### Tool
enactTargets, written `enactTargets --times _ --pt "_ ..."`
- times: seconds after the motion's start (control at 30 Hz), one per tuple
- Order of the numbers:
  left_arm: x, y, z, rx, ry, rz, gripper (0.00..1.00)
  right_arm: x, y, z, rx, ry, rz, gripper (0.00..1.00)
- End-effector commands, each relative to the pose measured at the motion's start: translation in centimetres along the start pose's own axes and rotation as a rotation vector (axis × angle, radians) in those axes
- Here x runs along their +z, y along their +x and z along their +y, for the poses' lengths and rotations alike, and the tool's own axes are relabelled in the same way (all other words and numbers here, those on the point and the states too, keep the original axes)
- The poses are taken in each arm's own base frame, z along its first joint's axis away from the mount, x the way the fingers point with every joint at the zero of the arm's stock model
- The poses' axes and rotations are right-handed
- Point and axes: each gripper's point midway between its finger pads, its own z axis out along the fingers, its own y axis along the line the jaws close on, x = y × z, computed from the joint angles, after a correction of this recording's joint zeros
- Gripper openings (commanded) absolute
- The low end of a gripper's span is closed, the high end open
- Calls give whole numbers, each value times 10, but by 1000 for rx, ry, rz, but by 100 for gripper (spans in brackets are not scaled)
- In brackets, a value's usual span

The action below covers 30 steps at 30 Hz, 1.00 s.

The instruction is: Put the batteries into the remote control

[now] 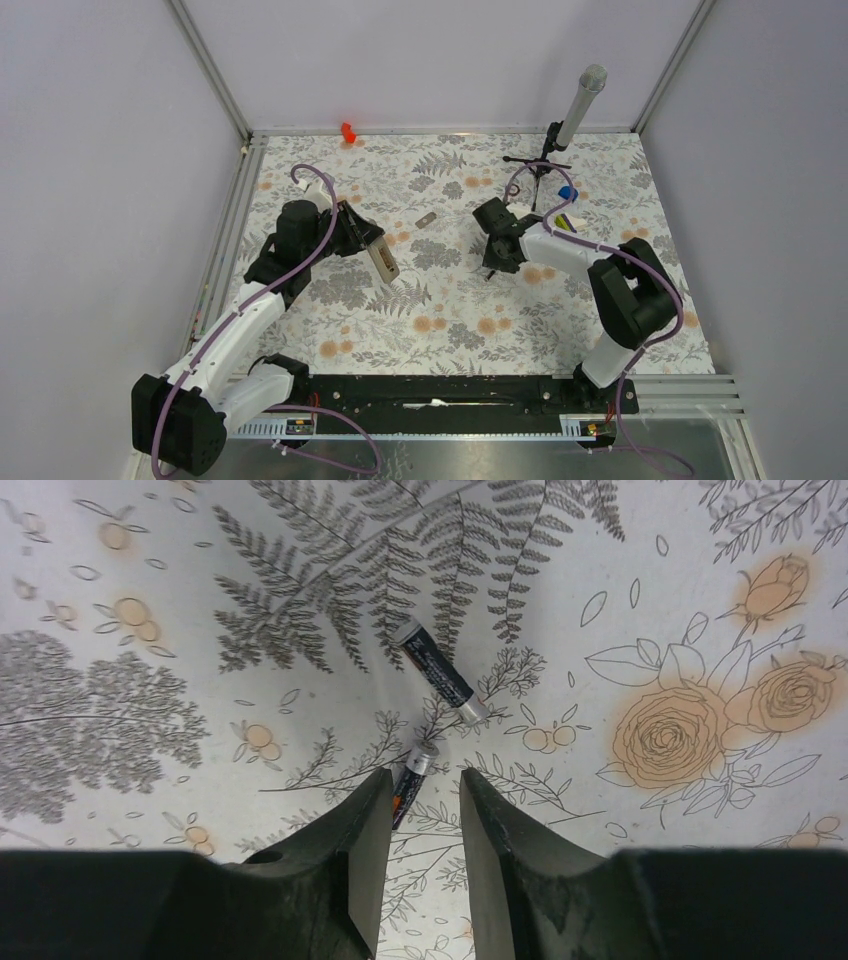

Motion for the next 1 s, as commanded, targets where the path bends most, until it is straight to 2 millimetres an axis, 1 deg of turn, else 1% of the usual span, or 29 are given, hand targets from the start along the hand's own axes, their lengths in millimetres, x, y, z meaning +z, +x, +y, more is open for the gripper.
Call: enactTargets --times 0.0,0.13,0.23,0.33,0.57,0.67,0.73,0.8,0.9,0.93,0.97 --pt "-4 -19 -16 17 68 -69 0 5 -2 2 38 49 6 39" --pt "-4 -19 -17 17 68 -69 0 13 1 3 30 68 24 39" --pt "-4 -19 -16 18 67 -68 0 16 5 4 25 74 35 36" --pt "-4 -18 -17 18 70 -65 0 18 9 5 14 74 47 31" --pt "-3 -16 -21 18 97 -52 0 20 15 8 -43 48 70 13" --pt "-1 -14 -26 12 128 -38 0 15 10 14 -67 6 42 9" --pt "0 -12 -31 7 160 -22 0 5 2 25 -83 -51 4 8" --pt "1 -9 -36 1 191 3 0 -13 -10 40 -97 -132 -44 8" --pt "-1 -2 -49 22 263 60 0 -52 -27 66 -120 -259 -122 7" --pt "-3 0 -53 28 285 79 0 -67 -32 76 -124 -316 -155 7" --pt "-4 3 -56 27 304 99 0 -82 -33 86 -135 -373 -181 7"
